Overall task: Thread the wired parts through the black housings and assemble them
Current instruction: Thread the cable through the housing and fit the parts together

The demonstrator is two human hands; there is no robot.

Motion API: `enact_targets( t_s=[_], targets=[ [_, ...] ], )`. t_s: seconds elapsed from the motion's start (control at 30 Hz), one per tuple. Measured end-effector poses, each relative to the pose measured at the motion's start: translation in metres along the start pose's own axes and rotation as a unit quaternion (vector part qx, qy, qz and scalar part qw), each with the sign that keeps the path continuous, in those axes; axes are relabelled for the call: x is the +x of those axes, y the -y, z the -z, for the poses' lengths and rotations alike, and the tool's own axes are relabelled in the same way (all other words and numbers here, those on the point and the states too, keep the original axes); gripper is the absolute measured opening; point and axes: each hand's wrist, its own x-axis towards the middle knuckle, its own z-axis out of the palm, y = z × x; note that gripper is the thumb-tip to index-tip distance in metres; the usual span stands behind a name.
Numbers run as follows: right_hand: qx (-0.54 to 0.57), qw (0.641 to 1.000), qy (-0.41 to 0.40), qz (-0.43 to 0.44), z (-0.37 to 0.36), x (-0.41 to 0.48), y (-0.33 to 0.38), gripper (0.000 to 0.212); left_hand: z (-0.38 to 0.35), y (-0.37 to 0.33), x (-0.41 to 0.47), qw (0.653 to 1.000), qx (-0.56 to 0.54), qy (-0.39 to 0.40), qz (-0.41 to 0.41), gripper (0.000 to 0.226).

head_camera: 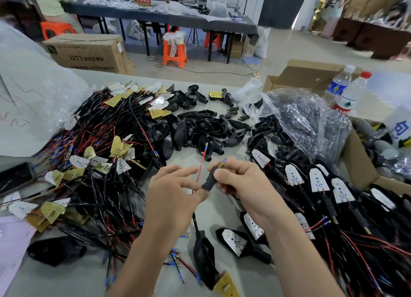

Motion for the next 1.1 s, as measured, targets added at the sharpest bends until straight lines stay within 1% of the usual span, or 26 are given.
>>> enact_targets(
  t_s=[0.1,0.17,0.3,0.37,0.43,0.47,0.53,0.6,0.63,0.67,0.7,0.77,0.8,0.83,0.9,0.93,0.97,1.03,1.1],
  targets=[
    [-0.011,0.999,-0.031,-0.006,-0.001,-0.001,0.003,0.036,-0.001,0.001,-0.002,1.000,0.005,0.013,0.010,0.024],
    [-0.011,0.998,-0.065,0.004,-0.003,-0.001,0.004,0.037,-0.002,0.001,-0.003,0.999,-0.020,0.014,0.021,0.027],
    [0.029,0.992,-0.120,0.011,-0.005,-0.002,0.006,0.037,0.003,0.002,-0.006,0.989,-0.119,0.039,0.076,0.030],
    [0.020,0.993,-0.117,0.016,-0.005,-0.004,0.008,0.038,0.004,0.001,-0.005,0.987,-0.131,0.052,0.082,0.037],
    [-0.003,0.995,-0.100,0.020,-0.009,-0.006,0.010,0.037,0.003,-0.001,-0.004,0.984,-0.147,0.063,0.073,0.032],
    [-0.002,0.994,-0.105,0.024,-0.011,-0.006,0.011,0.038,0.001,-0.001,-0.003,0.983,-0.159,0.066,0.066,0.031],
    [0.036,0.985,-0.163,0.039,-0.014,-0.006,0.013,0.039,-0.003,0.000,-0.002,0.980,-0.176,0.066,0.068,0.033],
    [0.089,0.966,-0.232,0.065,-0.014,-0.005,0.014,0.042,-0.005,0.001,-0.002,0.977,-0.186,0.060,0.083,0.032],
    [0.102,0.963,-0.239,0.072,-0.014,-0.004,0.014,0.043,-0.006,0.000,-0.003,0.976,-0.191,0.053,0.087,0.033],
    [0.103,0.966,-0.224,0.071,-0.016,-0.005,0.013,0.043,-0.007,-0.001,-0.004,0.975,-0.195,0.047,0.092,0.033],
    [0.094,0.975,-0.192,0.061,-0.017,-0.006,0.012,0.041,-0.008,-0.002,-0.005,0.975,-0.196,0.042,0.097,0.033],
    [0.054,0.991,-0.117,0.035,-0.020,-0.008,0.007,0.031,-0.009,-0.003,-0.007,0.974,-0.196,0.035,0.104,0.032],
    [0.035,0.995,-0.092,0.026,-0.020,-0.008,0.005,0.027,-0.008,-0.003,-0.007,0.974,-0.198,0.035,0.107,0.033],
    [0.026,0.996,-0.080,0.022,-0.020,-0.009,0.003,0.026,-0.008,-0.002,-0.008,0.973,-0.201,0.035,0.111,0.033],
    [0.032,0.996,-0.081,0.023,-0.019,-0.008,0.001,0.028,-0.006,-0.001,-0.009,0.969,-0.216,0.033,0.117,0.031],
    [0.038,0.995,-0.084,0.023,-0.018,-0.008,0.001,0.030,-0.005,-0.002,-0.010,0.961,-0.248,0.032,0.121,0.033],
    [0.039,0.995,-0.084,0.024,-0.018,-0.007,0.000,0.032,-0.003,-0.004,-0.008,0.944,-0.303,0.028,0.125,0.035],
    [0.020,0.997,-0.072,0.024,-0.018,-0.008,0.000,0.034,0.001,-0.005,-0.001,0.904,-0.403,0.012,0.145,0.040],
    [-0.007,0.998,-0.050,0.023,-0.018,-0.009,-0.001,0.031,0.008,-0.006,0.009,0.871,-0.460,-0.010,0.172,0.032]
  ],
)
